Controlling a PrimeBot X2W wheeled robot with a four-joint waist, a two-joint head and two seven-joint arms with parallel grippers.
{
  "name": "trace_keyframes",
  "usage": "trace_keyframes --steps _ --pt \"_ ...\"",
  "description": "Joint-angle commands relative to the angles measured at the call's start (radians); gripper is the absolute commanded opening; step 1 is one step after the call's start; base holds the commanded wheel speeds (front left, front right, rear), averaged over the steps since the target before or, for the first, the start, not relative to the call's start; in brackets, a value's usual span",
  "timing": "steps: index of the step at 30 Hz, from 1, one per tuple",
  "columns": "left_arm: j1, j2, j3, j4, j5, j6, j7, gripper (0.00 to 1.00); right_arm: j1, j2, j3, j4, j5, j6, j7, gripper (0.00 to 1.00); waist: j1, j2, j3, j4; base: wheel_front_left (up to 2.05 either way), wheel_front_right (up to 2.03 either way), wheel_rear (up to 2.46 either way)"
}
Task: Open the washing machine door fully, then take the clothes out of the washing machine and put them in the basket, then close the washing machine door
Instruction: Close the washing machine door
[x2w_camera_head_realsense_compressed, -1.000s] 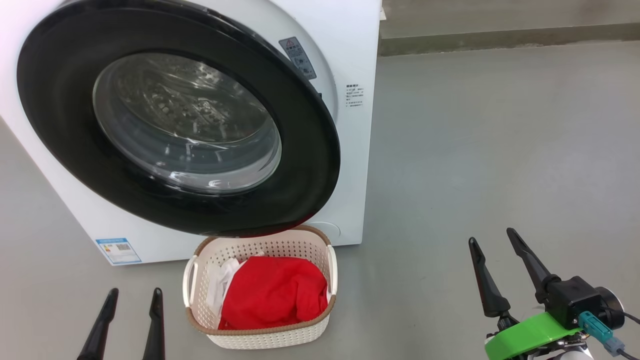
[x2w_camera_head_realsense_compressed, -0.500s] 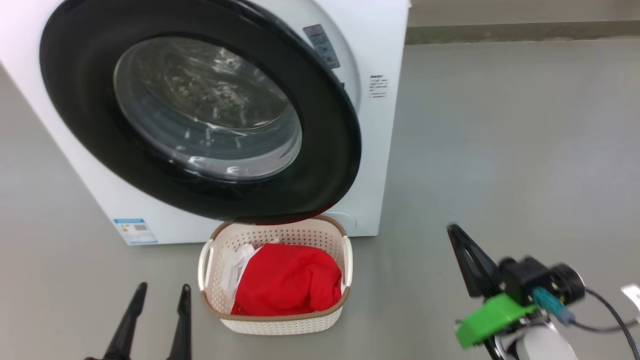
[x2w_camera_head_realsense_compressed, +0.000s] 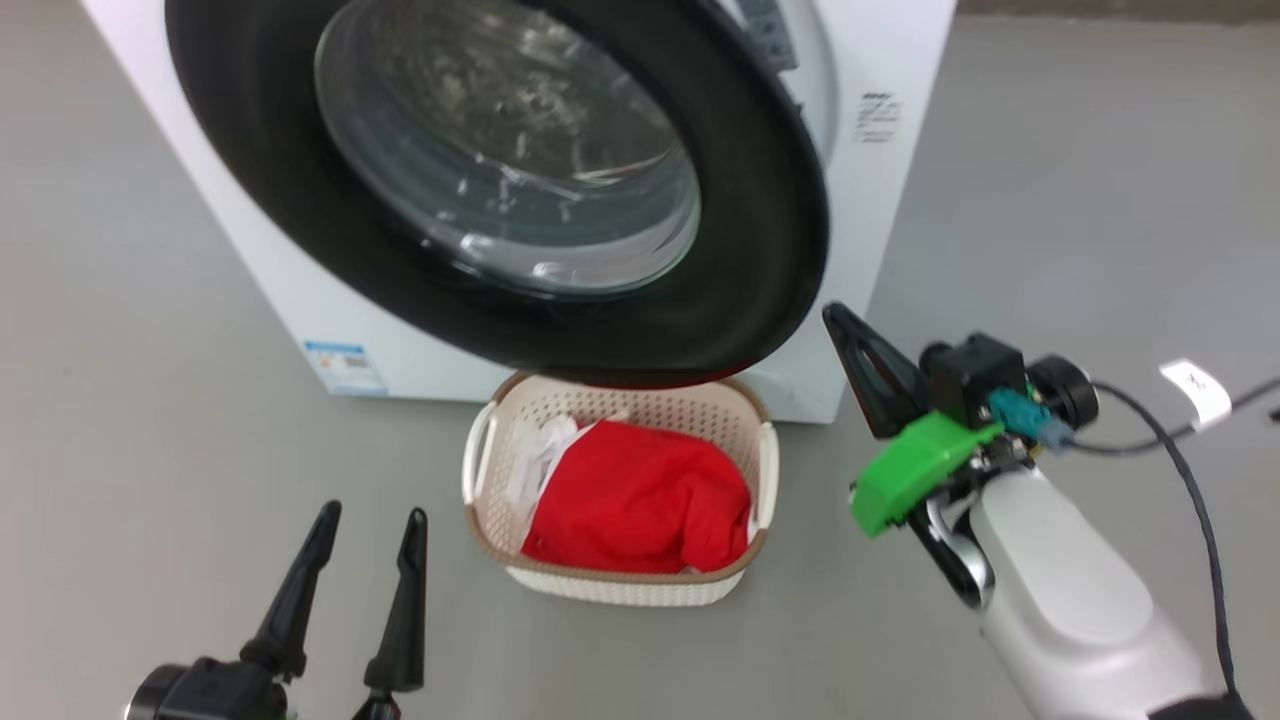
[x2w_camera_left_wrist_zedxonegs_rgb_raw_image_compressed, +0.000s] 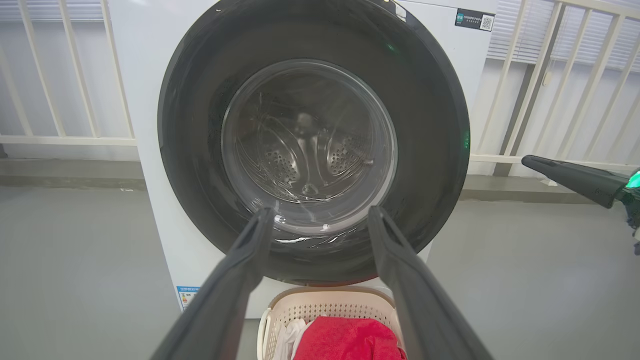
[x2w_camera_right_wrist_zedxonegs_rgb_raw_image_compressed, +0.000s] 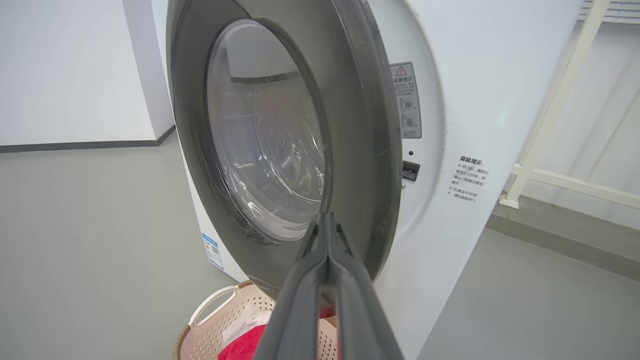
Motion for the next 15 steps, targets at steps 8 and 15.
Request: trace_keyframes --steps 8,15 --pt "-0.085 0.002 0.025 0.003 -0.035 -0.017 -0.012 1.0 -0.184 -0.014 0.054 0.111 0.035 0.004 -0.006 0.0 0.0 -0.0001 0.11 0.113 0.0 0.0 0.0" --pt "-0.111 -0.001 0.017 0.014 -0.045 -0.022 -0.012 1.0 -0.278 -0.036 0.037 0.159 0.049 0.004 -0.006 0.0 0.0 -0.0001 0.156 0.152 0.0 0.0 0.0"
